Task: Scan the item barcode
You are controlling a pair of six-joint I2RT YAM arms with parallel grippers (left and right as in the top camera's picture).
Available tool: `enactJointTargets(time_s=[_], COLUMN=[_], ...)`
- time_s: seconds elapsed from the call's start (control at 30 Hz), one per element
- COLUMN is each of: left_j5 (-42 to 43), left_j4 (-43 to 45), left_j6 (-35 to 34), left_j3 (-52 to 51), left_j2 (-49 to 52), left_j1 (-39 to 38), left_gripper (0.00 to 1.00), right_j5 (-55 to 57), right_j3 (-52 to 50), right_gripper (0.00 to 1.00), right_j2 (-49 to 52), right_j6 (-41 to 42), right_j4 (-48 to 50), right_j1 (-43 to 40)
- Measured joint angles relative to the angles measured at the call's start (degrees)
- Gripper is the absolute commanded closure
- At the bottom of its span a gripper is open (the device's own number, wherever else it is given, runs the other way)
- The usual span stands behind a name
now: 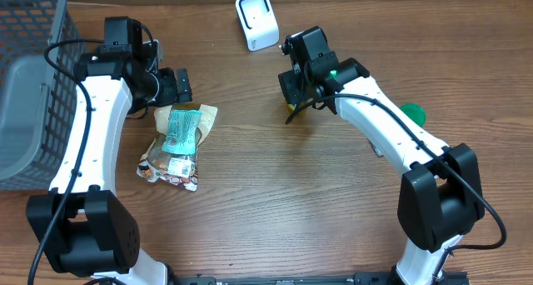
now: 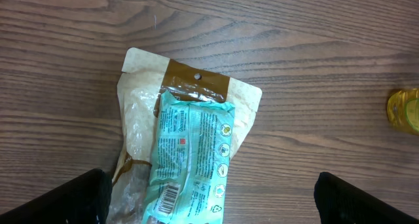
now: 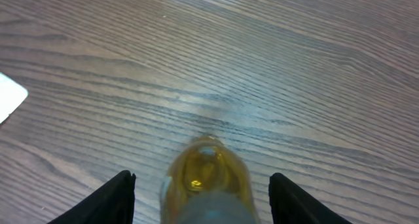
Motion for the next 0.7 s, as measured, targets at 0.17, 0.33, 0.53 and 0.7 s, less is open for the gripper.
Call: enactJointTargets(time_s=[0.17,0.33,0.53,0.7], left_j5=[0.00,-0.02,0.00,0.00], left_j4=[-0.02,0.00,0.00,0.00], left_j6=[0.00,0.00,0.00,0.00], left_j3=[0.00,0.00,0.00,0.00], left_j2=[0.00,0.00,0.00,0.00], left_j1=[0.00,0.00,0.00,0.00], left_gripper=[0.00,0.00,0.00,0.00], right_j5=[-0.83,-0.85,-0.83,-0.85], right_j3=[0.00,0.00,0.02,0.02], right_gripper=[0.50,0.58,0.58,0.49], right_j2=[0.20,0.35,0.37,-0.17], right_j6=[-0.17,-0.02,4.26,8.20], right_j4=[-2.32,-2.54,-3.28,-5.66], right_j1=[0.00,0.00,0.00,0.00])
